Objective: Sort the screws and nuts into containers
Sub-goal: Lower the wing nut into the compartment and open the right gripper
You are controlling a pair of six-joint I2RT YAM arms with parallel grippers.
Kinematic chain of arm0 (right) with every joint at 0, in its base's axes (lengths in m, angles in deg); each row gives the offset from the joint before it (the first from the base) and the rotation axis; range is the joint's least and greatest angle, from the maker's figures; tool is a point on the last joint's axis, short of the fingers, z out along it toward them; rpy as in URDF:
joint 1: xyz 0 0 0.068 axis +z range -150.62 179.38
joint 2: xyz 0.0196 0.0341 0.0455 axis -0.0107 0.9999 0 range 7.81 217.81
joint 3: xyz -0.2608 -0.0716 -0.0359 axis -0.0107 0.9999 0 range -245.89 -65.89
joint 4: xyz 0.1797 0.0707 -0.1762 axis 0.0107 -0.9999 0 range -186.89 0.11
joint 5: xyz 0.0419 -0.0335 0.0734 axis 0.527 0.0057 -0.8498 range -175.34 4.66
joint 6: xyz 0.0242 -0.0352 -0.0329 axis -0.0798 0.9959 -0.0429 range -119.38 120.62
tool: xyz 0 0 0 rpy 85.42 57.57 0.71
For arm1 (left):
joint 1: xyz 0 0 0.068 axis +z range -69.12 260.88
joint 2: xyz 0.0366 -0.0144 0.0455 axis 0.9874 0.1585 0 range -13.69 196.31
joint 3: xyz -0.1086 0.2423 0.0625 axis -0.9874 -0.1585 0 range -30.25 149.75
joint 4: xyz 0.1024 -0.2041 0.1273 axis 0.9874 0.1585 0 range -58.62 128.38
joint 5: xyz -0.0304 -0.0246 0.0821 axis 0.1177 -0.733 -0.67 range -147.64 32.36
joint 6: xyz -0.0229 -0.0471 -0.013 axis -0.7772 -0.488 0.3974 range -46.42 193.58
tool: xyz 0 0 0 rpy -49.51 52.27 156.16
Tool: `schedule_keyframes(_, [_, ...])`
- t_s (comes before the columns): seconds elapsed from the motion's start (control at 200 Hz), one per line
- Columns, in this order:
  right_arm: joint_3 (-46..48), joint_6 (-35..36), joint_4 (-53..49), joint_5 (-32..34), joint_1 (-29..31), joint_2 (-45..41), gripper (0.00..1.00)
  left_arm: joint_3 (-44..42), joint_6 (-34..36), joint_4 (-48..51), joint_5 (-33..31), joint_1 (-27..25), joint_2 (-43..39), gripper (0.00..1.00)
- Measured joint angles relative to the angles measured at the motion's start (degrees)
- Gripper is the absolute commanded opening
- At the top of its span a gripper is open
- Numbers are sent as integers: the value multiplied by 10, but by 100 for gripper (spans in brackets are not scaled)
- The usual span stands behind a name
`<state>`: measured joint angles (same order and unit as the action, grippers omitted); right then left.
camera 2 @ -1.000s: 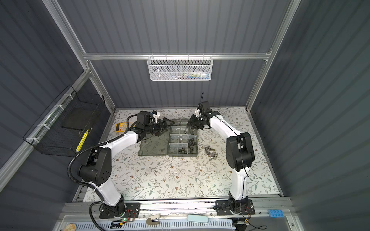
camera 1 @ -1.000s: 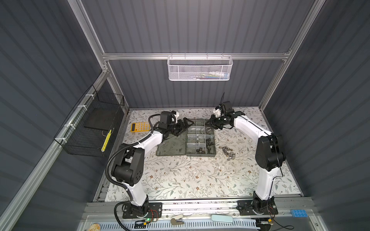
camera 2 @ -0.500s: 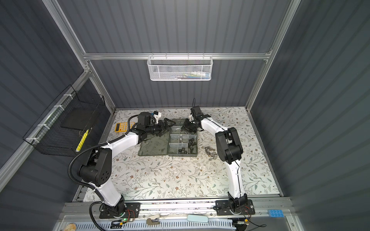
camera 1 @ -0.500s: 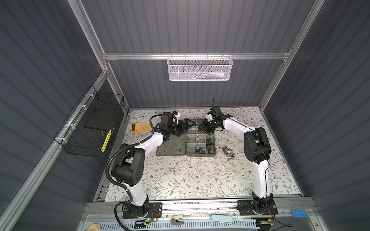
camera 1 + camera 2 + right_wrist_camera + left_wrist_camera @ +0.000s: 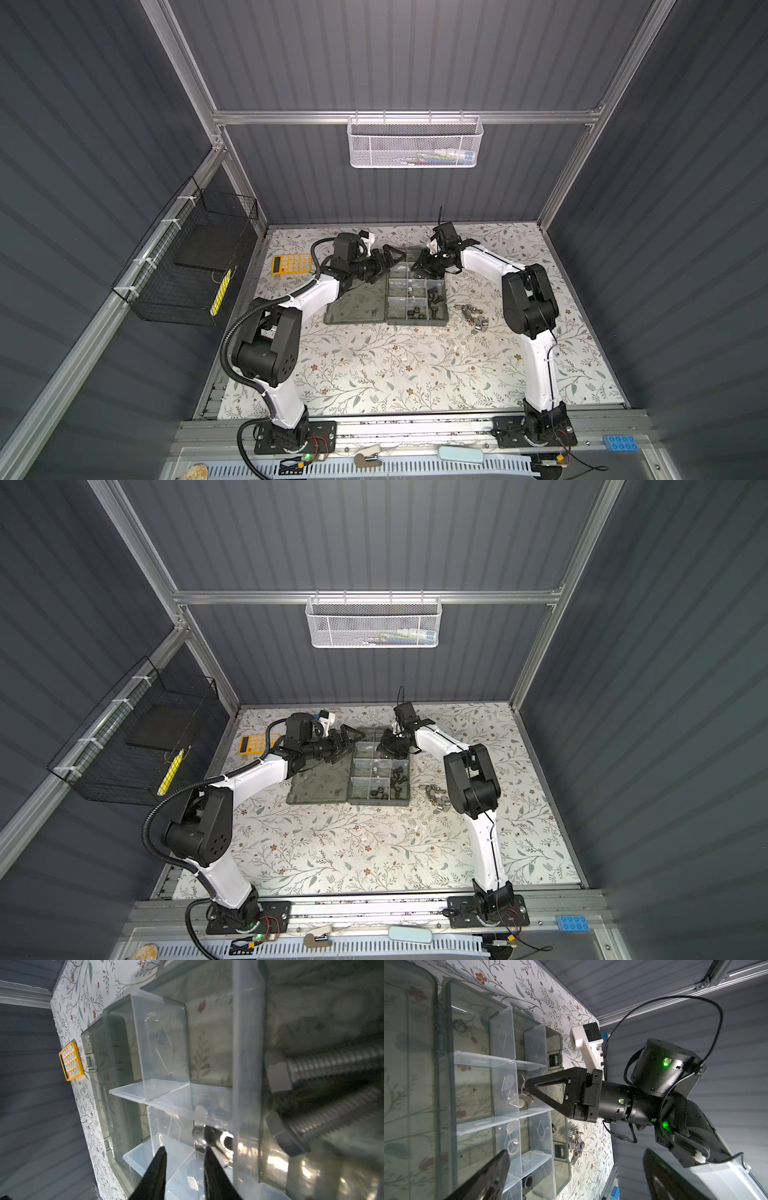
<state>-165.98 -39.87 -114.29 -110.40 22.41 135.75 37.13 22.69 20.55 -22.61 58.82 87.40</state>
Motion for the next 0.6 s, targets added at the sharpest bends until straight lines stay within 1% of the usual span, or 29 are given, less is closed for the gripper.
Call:
schedule_keyframes(0.265, [0,8,-2,0,0,-2,39,-3,0,-10,2,0,1,100])
schedule_keyframes(0.395, [0,12,-11,7,1,-12,43,-4,-3,-17,2,0,1,100])
schedule_keyframes(0.6, [11,26,-21,29,0,-77,48,-4,-4,-22,2,-3,1,100])
